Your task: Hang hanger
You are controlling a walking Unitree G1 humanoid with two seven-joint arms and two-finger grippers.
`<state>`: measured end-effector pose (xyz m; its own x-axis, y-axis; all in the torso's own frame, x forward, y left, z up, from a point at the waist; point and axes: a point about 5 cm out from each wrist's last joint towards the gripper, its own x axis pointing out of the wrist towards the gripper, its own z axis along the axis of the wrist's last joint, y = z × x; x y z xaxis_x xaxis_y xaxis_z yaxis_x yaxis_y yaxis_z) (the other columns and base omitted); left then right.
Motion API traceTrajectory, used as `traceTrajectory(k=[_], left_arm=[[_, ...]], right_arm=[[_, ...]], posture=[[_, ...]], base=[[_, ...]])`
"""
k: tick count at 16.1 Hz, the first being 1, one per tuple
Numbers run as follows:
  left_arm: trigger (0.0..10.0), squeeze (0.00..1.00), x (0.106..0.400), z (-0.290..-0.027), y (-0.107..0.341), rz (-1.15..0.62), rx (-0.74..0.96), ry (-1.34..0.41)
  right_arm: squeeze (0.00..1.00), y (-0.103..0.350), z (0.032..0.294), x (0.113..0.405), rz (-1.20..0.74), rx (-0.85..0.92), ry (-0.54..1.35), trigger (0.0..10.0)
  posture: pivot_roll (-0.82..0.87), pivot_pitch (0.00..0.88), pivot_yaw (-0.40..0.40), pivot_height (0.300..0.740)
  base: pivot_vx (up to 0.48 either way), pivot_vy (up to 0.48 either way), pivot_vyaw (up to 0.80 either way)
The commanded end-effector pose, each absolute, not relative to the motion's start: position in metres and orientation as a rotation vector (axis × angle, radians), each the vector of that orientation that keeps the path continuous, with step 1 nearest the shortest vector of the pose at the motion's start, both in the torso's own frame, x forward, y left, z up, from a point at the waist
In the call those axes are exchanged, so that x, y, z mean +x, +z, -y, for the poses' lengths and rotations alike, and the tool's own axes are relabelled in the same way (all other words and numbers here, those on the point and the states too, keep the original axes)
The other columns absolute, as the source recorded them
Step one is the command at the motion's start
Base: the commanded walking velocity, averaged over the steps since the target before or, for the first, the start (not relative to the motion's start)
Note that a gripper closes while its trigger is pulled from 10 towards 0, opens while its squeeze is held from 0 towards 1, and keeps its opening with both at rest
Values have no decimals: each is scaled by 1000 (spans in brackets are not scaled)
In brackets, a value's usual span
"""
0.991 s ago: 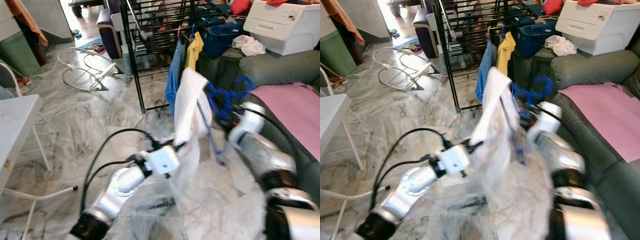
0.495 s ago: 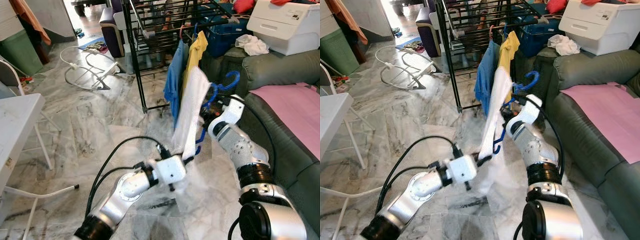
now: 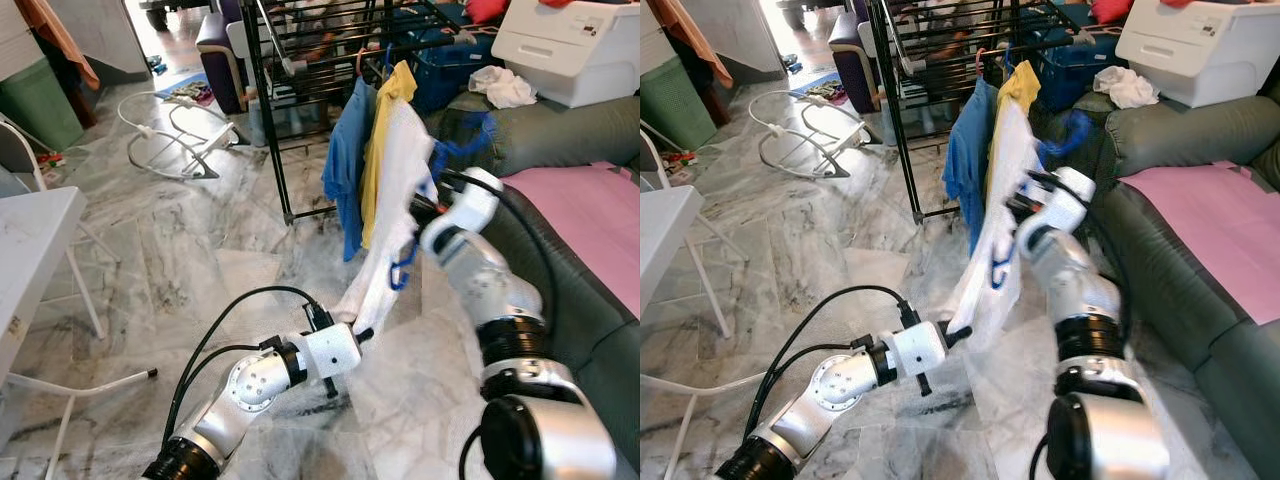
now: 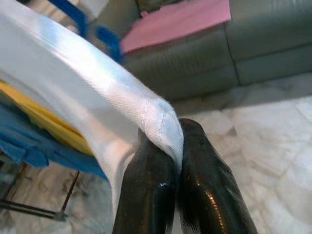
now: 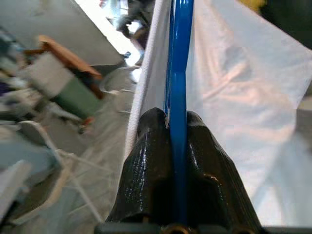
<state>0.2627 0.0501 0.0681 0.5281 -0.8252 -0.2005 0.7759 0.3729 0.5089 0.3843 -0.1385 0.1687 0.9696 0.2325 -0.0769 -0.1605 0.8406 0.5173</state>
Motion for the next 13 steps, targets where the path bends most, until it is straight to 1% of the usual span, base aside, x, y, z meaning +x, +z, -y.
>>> traceTrajectory(k=[1,2,3,4,5,6,7,9,10,11,13], left_arm=[[10000,0,257,-53,50,17,641,-1060],[10000,0,257,-53,49,13,642,-1050],[10000,0,261,-53,48,3,646,-1014],[10000,0,262,-52,48,-5,610,-1004],[10000,769,263,-50,50,-7,572,-993],[10000,1000,264,-48,52,-6,550,-990],[10000,1000,265,-46,51,-4,557,-992],[10000,1000,265,-45,50,-6,558,-997],[10000,1000,263,-45,51,-3,551,-1000],[10000,1000,262,-46,50,-6,533,-999],[10000,1000,261,-46,50,-7,532,-998]], right_arm=[[0,214,135,387,54,552,283,10000],[0,216,131,386,59,553,311,10000],[0,215,120,381,76,447,377,10000],[0,213,118,378,87,391,387,10000],[0,209,116,374,100,314,403,10000],[0,206,114,371,110,250,417,10000],[0,199,113,366,112,168,427,10000],[0,192,113,361,109,109,446,10000],[0,187,113,357,145,93,461,10000],[0,182,114,353,149,33,447,10000],[0,179,116,352,149,23,428,10000]], posture=[[-126,0,59,740],[-126,0,59,740],[-125,0,57,740],[-125,0,57,740],[-122,0,56,740],[-122,0,56,740],[-121,0,56,740],[-121,0,56,740],[-120,0,57,740],[-118,0,58,740],[-118,0,58,740]], base=[[0,0,0],[0,0,0],[0,0,0],[0,0,0],[0,0,0],[0,0,0],[0,0,0],[0,0,0],[0,0,0],[0,0,0],[0,0,0]])
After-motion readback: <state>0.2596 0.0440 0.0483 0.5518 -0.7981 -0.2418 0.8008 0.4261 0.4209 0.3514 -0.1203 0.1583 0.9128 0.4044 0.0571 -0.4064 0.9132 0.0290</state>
